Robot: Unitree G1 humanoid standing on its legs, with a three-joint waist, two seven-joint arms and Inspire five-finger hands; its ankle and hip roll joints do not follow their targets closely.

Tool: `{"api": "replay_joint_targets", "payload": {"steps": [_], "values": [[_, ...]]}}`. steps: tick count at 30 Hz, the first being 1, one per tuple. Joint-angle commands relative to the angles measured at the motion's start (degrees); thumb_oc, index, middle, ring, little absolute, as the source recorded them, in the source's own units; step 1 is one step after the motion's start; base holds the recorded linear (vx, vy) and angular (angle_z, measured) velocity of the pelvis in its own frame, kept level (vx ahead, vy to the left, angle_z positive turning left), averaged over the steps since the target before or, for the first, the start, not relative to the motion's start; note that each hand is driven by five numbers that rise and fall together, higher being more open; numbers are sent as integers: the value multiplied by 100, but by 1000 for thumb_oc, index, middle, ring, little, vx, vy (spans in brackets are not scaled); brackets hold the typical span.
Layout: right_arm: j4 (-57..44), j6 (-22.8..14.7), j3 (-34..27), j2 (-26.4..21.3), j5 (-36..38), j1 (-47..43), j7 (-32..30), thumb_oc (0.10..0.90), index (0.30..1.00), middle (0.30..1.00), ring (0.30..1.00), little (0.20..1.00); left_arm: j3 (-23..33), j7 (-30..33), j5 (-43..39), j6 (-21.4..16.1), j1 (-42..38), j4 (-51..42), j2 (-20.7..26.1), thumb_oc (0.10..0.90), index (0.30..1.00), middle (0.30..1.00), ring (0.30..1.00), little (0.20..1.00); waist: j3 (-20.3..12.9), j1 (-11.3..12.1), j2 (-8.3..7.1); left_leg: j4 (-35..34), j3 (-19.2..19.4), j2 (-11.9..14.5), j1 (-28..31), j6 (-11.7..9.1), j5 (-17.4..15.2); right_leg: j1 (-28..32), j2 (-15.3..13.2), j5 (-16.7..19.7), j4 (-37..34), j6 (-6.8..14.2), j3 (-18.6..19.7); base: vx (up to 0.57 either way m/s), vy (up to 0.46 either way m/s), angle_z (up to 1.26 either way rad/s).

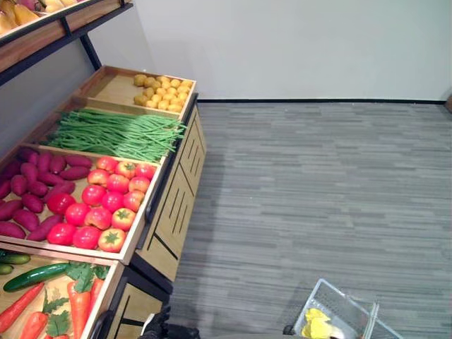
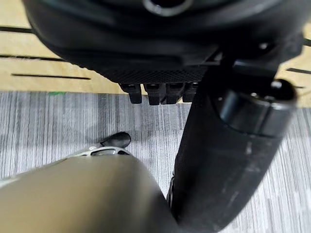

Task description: Get the vegetables into the basket

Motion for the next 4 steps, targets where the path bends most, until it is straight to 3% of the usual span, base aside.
{"api": "replay_joint_targets", "payload": {"steps": [1,4], "values": [[316,-46,-39,206,435,-289,193,900,1000,1000,1000,1000,13,-74,-217,209,342,596,138,900,1000,1000,1000,1000,69,-46,-227,11,-325,-179,-3,30,-83,252,75,-216,35,115,-262,0,0,0],[521,-14,-195,380,721,-315,144,900,1000,1000,1000,1000,43,-85,-423,208,316,644,36,900,1000,1000,1000,1000,58,-71,-210,11,-324,-177,6,32,-97,261,73,-220,35,110,-251,0,0,0]]}}
